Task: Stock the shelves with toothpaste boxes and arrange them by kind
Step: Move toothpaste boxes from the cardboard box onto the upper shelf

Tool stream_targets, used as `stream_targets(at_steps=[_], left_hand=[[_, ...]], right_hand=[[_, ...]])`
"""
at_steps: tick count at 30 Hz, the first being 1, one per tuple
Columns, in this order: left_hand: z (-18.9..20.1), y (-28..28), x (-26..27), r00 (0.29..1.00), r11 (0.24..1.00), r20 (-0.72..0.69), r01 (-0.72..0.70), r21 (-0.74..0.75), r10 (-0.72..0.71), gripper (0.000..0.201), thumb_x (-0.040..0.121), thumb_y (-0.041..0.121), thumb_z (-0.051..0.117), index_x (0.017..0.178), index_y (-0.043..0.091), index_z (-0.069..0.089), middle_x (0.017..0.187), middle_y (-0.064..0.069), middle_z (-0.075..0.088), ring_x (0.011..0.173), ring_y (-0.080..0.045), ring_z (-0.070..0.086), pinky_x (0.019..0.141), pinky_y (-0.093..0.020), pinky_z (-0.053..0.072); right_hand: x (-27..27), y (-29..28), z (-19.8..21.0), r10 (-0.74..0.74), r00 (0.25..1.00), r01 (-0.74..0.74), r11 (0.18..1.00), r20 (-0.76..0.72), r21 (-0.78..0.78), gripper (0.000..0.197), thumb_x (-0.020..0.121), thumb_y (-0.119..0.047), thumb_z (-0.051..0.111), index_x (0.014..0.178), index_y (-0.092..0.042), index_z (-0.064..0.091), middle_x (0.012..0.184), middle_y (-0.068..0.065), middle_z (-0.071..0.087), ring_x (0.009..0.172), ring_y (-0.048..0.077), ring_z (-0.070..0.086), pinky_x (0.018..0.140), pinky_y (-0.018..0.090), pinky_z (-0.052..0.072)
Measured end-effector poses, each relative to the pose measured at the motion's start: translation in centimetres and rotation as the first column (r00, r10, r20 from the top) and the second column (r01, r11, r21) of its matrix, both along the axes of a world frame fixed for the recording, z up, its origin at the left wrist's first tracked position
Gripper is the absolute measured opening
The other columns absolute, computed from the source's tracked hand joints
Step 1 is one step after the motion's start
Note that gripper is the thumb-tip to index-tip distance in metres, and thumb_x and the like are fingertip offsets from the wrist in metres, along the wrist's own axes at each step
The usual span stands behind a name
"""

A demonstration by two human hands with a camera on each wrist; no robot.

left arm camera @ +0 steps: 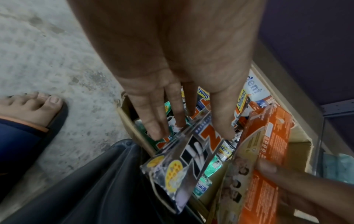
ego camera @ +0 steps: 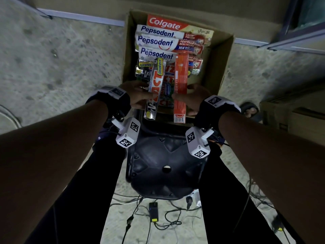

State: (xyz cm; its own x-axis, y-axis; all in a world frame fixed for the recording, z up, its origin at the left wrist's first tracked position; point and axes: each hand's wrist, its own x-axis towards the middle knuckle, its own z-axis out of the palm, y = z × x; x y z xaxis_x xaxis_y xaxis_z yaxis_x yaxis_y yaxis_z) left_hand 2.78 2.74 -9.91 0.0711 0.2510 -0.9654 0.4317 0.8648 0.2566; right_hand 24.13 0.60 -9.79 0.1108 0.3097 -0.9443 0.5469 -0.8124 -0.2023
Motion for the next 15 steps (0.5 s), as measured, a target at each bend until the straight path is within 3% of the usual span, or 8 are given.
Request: stream_targets(at_steps=[3,5,6,9,11,13,15], left_hand=[[-0.4,-0.2,0.1,1.000,0.999,-0.012,0.024,0.023,-0.024,0.064,0.077,0.026,0.082,0.134,0.026,0.054,0.110,0.005,0.068,0.095,-0.012,0.067,0.071,-0.028,0.059],[-0.5,-0.5,0.1,0.999,0.999,-0.014,0.044,0.020,-0.043,0.049,0.076,0.029,0.082,0.121,0.031,0.061,0.102,0.008,0.068,0.091,-0.011,0.068,0.071,-0.030,0.060],[-0.4,-0.6,0.1,0.999,0.999,-0.011,0.049,0.014,-0.049,0.041,0.076,0.031,0.081,0.113,0.032,0.063,0.104,0.006,0.069,0.093,-0.013,0.068,0.072,-0.033,0.061],[-0.2,-1.1,0.1,1.000,0.999,-0.005,0.025,0.023,-0.025,0.035,0.078,0.030,0.080,0.109,0.031,0.064,0.107,0.002,0.070,0.092,-0.017,0.069,0.065,-0.034,0.062],[0.1,-1.2,0.1,1.000,0.999,0.003,0.002,0.036,-0.002,0.034,0.078,0.027,0.080,0.108,0.029,0.065,0.108,0.001,0.071,0.093,-0.018,0.070,0.064,-0.035,0.062],[0.6,-1.3,0.1,0.999,0.999,0.032,-0.022,0.041,0.021,0.039,0.079,0.025,0.080,0.115,0.026,0.065,0.110,0.002,0.071,0.096,-0.019,0.069,0.068,-0.039,0.062],[1.5,-1.4,0.0,0.997,0.998,0.055,-0.054,0.043,0.052,0.045,0.080,0.023,0.080,0.122,0.023,0.063,0.108,0.003,0.071,0.092,-0.017,0.070,0.065,-0.037,0.062]], right_hand=[[-0.6,0.3,-0.1,0.025,0.999,-0.024,0.999,-0.028,0.048,0.044,0.081,-0.042,0.077,0.117,-0.025,0.057,0.118,0.006,0.067,0.098,0.026,0.067,0.088,0.045,0.057],[-0.8,0.4,-0.2,0.057,0.998,-0.055,0.995,-0.032,0.077,0.022,0.084,-0.038,0.075,0.093,-0.030,0.056,0.115,0.007,0.068,0.095,0.026,0.068,0.087,0.044,0.058],[-0.8,0.4,-0.3,0.067,0.997,-0.064,0.995,-0.031,0.083,0.022,0.085,-0.038,0.075,0.087,-0.031,0.054,0.112,0.006,0.068,0.092,0.025,0.068,0.085,0.043,0.058],[-0.5,0.3,-0.2,0.134,0.991,-0.134,0.987,0.001,0.091,0.032,0.086,-0.043,0.072,0.107,-0.022,0.063,0.090,-0.004,0.063,0.073,0.014,0.063,0.068,0.029,0.055],[-0.4,0.3,0.0,0.139,0.990,-0.139,0.986,0.001,0.092,0.038,0.086,-0.044,0.072,0.115,-0.021,0.063,0.088,-0.005,0.063,0.077,0.015,0.065,0.069,0.030,0.057],[-0.3,0.1,0.4,0.072,0.997,-0.070,0.995,-0.031,0.065,0.025,0.085,-0.043,0.073,0.104,-0.029,0.063,0.099,-0.002,0.067,0.088,0.022,0.069,0.078,0.040,0.061],[-0.3,-0.1,1.3,-0.025,0.998,0.027,0.999,-0.049,0.036,0.019,0.083,-0.042,0.075,0.089,-0.038,0.057,0.100,-0.004,0.068,0.089,0.022,0.070,0.077,0.043,0.062]])
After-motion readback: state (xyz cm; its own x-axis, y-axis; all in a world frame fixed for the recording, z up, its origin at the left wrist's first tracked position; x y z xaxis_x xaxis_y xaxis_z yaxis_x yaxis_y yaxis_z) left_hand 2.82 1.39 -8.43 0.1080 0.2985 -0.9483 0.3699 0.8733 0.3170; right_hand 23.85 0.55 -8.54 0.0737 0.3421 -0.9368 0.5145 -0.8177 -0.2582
